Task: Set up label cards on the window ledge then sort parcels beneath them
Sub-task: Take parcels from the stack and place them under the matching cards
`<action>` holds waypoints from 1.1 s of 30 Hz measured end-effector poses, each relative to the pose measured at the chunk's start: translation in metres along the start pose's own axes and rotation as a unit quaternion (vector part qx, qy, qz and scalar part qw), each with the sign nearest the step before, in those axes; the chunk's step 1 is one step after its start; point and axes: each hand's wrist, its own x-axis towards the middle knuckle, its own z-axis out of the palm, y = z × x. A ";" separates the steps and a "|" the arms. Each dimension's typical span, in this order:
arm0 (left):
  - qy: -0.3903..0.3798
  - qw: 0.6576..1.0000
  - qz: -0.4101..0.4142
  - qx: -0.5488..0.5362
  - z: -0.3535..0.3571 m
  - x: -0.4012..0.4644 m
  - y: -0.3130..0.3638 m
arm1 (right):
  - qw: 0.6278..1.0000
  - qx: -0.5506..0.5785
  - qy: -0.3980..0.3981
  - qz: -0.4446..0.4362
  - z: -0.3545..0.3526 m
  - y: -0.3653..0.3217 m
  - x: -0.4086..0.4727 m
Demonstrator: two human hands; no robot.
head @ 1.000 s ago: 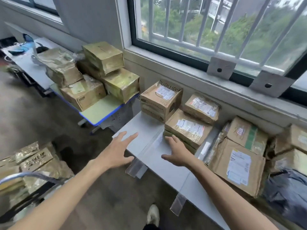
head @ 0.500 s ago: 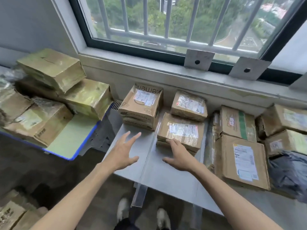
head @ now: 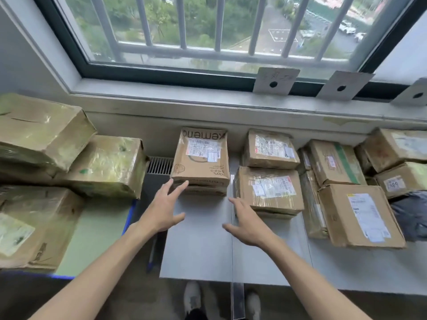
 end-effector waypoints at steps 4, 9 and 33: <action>0.003 1.000 0.021 -0.013 -0.006 0.021 -0.011 | 1.000 -0.001 0.007 0.008 -0.001 -0.006 0.012; -0.004 0.999 0.027 -0.021 -0.009 0.044 -0.018 | 0.999 -0.004 0.026 0.019 -0.009 -0.008 0.033; 0.039 0.988 -0.041 -0.147 0.002 0.012 -0.084 | 0.995 -0.097 -0.030 -0.023 0.034 -0.037 0.011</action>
